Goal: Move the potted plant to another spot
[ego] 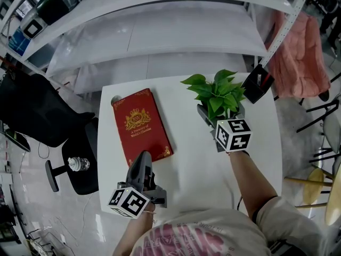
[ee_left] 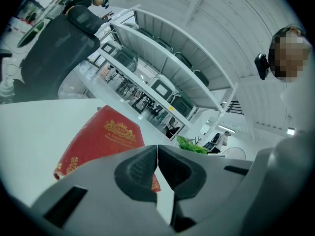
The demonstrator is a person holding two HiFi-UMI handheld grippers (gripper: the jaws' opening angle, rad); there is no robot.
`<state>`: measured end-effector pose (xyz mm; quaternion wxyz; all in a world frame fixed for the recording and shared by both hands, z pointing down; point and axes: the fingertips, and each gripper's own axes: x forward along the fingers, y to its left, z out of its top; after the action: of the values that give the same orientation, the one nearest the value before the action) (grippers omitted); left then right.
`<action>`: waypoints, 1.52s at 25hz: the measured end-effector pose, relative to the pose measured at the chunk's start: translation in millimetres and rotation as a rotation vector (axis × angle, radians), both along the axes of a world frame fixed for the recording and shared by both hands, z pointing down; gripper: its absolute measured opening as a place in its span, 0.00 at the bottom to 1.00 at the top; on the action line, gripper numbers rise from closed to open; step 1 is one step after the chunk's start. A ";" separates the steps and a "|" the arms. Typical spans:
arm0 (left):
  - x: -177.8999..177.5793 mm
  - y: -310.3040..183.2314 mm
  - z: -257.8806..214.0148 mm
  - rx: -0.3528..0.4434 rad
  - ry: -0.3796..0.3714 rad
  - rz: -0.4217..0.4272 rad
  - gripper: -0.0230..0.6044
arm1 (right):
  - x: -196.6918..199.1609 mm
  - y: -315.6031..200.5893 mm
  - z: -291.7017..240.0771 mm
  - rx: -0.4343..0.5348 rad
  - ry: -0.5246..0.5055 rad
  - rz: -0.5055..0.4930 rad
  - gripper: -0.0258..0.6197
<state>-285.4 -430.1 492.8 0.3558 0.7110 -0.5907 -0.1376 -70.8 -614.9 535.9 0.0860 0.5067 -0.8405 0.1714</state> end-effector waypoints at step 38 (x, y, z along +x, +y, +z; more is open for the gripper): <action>6.2 47.8 -13.9 0.024 -0.011 0.067 0.08 | 24.1 67.8 -16.5 0.018 0.002 0.094 0.95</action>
<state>-279.2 -382.3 478.9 0.3484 0.7355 -0.5667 -0.1286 -46.7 -547.1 519.4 0.0742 0.5466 -0.8172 0.1671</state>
